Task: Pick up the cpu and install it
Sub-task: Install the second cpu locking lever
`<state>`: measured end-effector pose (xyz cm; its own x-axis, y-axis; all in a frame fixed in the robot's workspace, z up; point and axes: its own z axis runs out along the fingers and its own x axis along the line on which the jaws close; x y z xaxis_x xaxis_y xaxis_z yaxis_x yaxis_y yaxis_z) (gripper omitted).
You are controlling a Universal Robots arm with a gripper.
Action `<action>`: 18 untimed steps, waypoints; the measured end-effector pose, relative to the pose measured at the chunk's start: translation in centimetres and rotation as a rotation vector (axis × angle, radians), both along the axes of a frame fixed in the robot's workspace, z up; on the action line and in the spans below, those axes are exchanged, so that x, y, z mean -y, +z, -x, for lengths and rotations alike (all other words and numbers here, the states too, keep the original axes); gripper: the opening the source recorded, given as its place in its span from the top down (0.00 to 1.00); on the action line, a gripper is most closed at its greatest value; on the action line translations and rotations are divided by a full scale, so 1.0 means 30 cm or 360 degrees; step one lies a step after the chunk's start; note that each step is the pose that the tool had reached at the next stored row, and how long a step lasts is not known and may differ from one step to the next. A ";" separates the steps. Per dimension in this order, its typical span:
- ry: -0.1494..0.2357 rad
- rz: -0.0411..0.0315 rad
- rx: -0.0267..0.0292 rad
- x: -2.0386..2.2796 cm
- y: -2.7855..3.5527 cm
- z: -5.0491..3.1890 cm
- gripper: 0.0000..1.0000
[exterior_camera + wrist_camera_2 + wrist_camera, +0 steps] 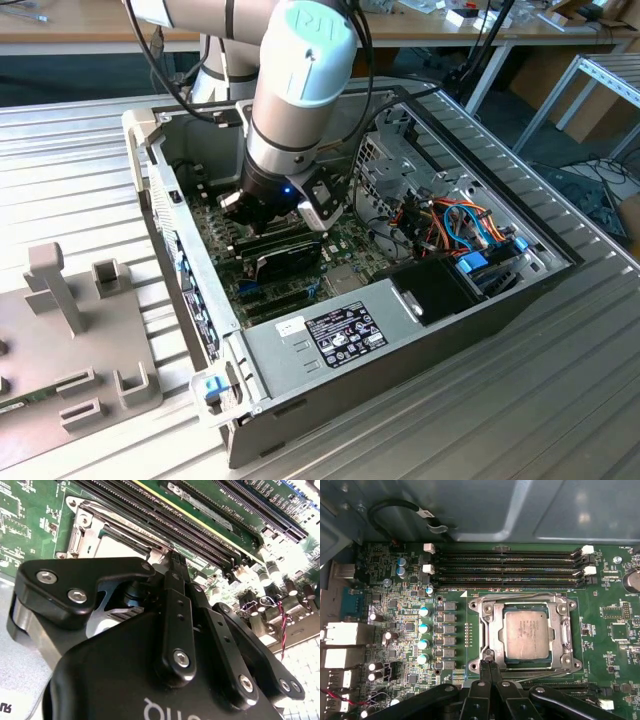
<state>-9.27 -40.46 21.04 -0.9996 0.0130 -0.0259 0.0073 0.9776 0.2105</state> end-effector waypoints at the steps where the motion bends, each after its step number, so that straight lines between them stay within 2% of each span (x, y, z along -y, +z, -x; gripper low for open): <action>1: 0.0000 0.0000 -0.00001 0.000 -0.002 0.000 0.89; 11: 0.0000 -0.0001 -0.00001 -0.002 -0.008 0.001 0.89; 18: 0.0000 -0.0001 0.00000 -0.016 -0.008 0.001 0.89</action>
<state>-9.30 -40.00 20.81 -0.9996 0.0130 -0.0259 0.0072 0.9774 0.2114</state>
